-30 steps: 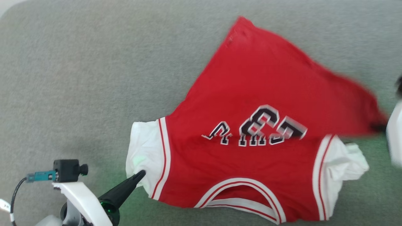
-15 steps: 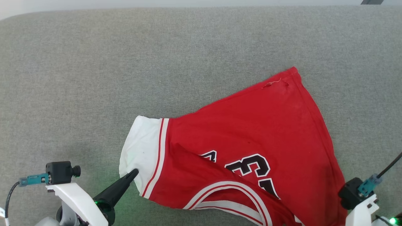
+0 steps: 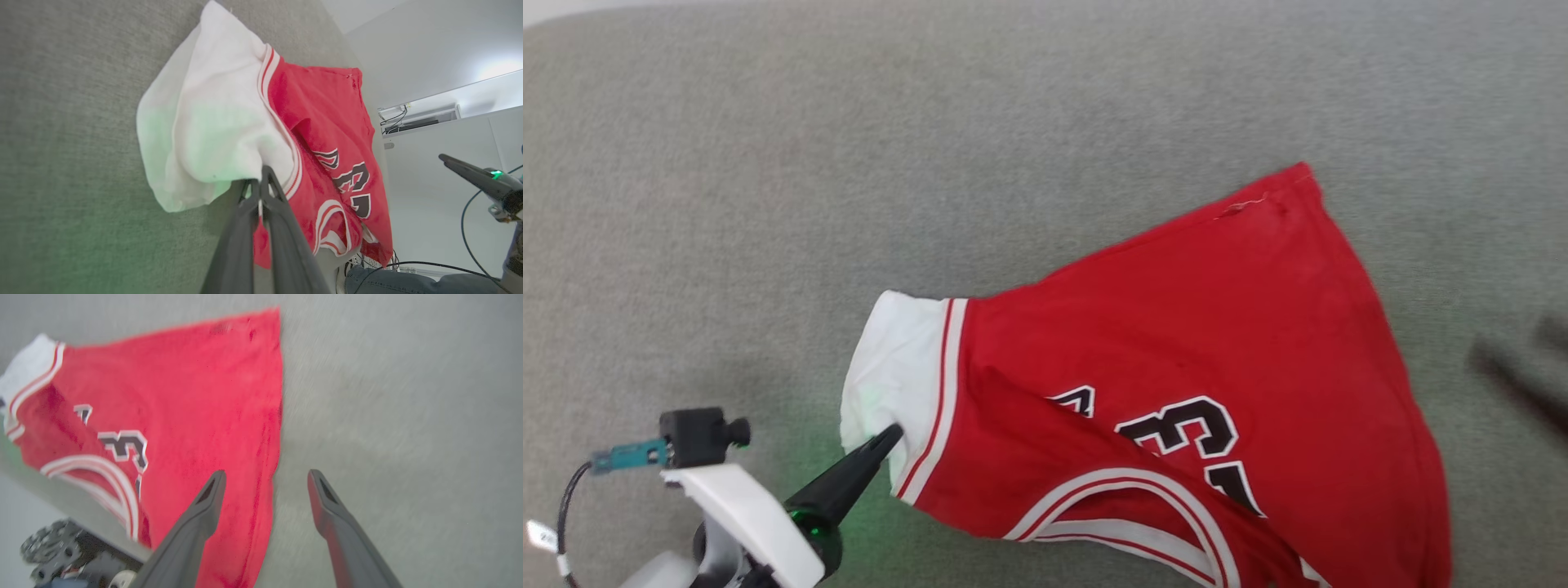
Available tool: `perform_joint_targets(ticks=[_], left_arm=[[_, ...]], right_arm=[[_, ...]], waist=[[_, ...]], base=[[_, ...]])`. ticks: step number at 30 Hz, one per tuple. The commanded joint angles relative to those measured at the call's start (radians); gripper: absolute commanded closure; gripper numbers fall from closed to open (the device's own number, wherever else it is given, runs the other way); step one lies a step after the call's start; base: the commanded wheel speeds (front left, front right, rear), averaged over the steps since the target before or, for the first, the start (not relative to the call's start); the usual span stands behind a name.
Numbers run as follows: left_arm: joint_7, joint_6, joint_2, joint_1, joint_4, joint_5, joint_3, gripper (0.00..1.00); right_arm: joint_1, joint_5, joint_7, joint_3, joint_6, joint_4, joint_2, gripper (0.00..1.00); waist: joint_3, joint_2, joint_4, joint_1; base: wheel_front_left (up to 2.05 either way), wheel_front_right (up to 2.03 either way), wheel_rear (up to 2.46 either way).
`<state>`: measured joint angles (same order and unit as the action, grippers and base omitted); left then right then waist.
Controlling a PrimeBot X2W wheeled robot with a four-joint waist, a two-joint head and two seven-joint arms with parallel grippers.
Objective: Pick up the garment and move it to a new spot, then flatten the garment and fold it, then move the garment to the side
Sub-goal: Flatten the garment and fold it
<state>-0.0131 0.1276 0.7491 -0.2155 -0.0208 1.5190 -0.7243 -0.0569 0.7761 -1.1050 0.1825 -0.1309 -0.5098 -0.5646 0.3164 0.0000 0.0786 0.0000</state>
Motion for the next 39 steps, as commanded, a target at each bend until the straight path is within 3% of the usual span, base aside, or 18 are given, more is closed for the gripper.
perform_joint_targets(ticks=[1,5,11,19,25,26,28,29,39], left_arm=[[0.002,0.004,-0.014,-0.023,0.005,-0.010,-0.003,1.00],[-0.006,0.005,-0.036,-0.045,0.001,-0.015,-0.003,1.00],[0.007,0.005,-0.075,-0.084,0.006,-0.035,-0.033,1.00],[0.001,0.005,-0.107,-0.113,0.001,-0.027,-0.054,1.00],[-0.003,0.005,-0.117,-0.133,-0.006,-0.024,-0.069,1.00],[-0.004,0.005,-0.118,-0.136,-0.010,-0.021,-0.070,1.00],[-0.007,0.005,-0.119,-0.143,-0.020,-0.018,-0.070,1.00],[-0.010,0.005,-0.119,-0.149,-0.025,-0.018,-0.068,1.00],[-0.072,0.005,-0.084,-0.303,-0.141,-0.069,0.014,1.00]], right_arm=[[-0.092,-0.044,0.042,0.011,0.001,0.029,0.009,0.00],[-0.222,-0.149,0.115,-0.042,0.001,0.120,0.012,0.00],[-0.414,-0.250,0.193,-0.221,0.001,0.380,0.037,0.00],[-0.571,-0.281,0.205,-0.390,0.001,0.671,0.029,0.00],[-0.608,-0.287,0.207,-0.474,0.002,0.795,0.002,0.00],[-0.611,-0.282,0.203,-0.483,0.002,0.806,0.005,0.51],[-0.619,-0.267,0.214,-0.501,0.002,0.821,0.008,0.90],[-0.625,-0.261,0.228,-0.502,0.002,0.825,0.012,1.00],[-0.768,-0.246,0.461,-0.409,0.001,0.886,0.086,1.00]], waist=[[0.024,0.0000,0.025,0.0000],[0.049,0.0000,0.055,0.0000],[0.092,0.0000,0.118,0.0000],[0.126,0.0000,0.167,0.0000],[0.132,0.0000,0.175,0.0000],[0.130,0.0000,0.173,0.0000],[0.125,0.0000,0.167,0.0000],[0.122,0.0000,0.163,0.0000],[0.075,0.0000,0.101,0.0000]], base=[[0.00,0.00,0.00],[0.00,0.00,0.00],[0.00,0.00,0.00],[0.00,0.00,0.00],[0.00,0.00,0.00],[0.00,0.00,0.00],[0.00,0.00,0.00],[0.00,0.00,0.00],[0.00,0.00,0.00]])
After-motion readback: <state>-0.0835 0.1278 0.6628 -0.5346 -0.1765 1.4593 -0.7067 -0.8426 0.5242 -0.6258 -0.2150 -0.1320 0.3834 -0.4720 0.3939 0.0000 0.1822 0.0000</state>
